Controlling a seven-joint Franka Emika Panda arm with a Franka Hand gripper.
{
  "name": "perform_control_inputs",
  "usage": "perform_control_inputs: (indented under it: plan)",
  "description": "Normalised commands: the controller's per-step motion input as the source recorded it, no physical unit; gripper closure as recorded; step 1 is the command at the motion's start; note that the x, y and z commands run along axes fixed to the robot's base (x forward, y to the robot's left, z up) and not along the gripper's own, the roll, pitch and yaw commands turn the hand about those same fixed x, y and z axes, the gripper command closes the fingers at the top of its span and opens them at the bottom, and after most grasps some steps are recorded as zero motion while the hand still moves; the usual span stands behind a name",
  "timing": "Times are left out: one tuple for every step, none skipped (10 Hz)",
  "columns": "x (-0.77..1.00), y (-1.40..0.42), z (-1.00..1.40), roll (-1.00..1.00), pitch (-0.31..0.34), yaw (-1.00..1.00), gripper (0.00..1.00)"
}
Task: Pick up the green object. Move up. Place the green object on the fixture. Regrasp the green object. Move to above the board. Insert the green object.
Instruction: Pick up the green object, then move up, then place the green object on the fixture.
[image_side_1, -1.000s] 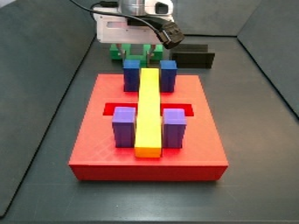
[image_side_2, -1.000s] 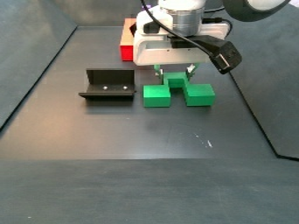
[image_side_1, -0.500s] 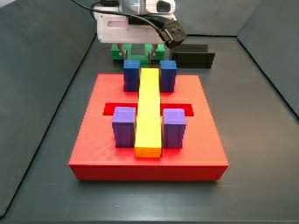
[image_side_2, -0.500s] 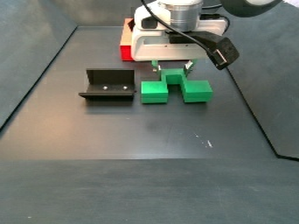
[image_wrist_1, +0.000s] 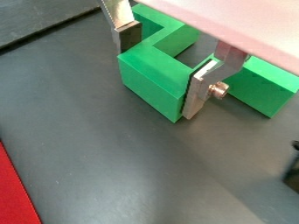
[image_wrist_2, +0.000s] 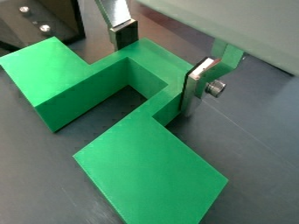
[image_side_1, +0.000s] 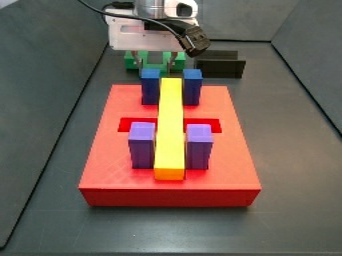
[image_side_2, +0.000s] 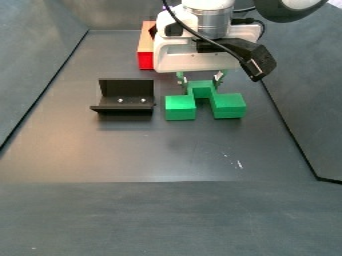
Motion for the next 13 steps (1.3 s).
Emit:
perform_control_inputs:
  plan:
    - [0.00, 0.00, 0.00, 0.00, 0.000, 0.00, 1.00]
    - [0.00, 0.00, 0.00, 0.00, 0.000, 0.00, 1.00]
    - [0.00, 0.00, 0.00, 0.00, 0.000, 0.00, 1.00]
    - [0.00, 0.00, 0.00, 0.00, 0.000, 0.00, 1.00]
    - [0.00, 0.00, 0.83, 0.00, 0.000, 0.00, 1.00]
    - [0.02, 0.05, 0.83, 0.01, 0.031, -0.04, 1.00]
    - [-0.02, 0.05, 0.69, -0.01, 0.075, -0.04, 1.00]
    - [0.01, 0.03, 0.31, -0.07, 0.053, -0.02, 1.00]
    - [0.00, 0.00, 0.00, 0.01, 0.000, 0.00, 1.00]
    - [0.12, -0.05, 0.00, 0.07, 0.040, -0.03, 1.00]
    - [0.52, 0.11, 0.30, -0.78, 0.000, -0.15, 1.00]
    - [0.62, 0.13, 0.25, -1.00, -0.003, -0.07, 1.00]
    - [0.59, 0.12, 0.17, -1.00, -0.074, -0.09, 1.00]
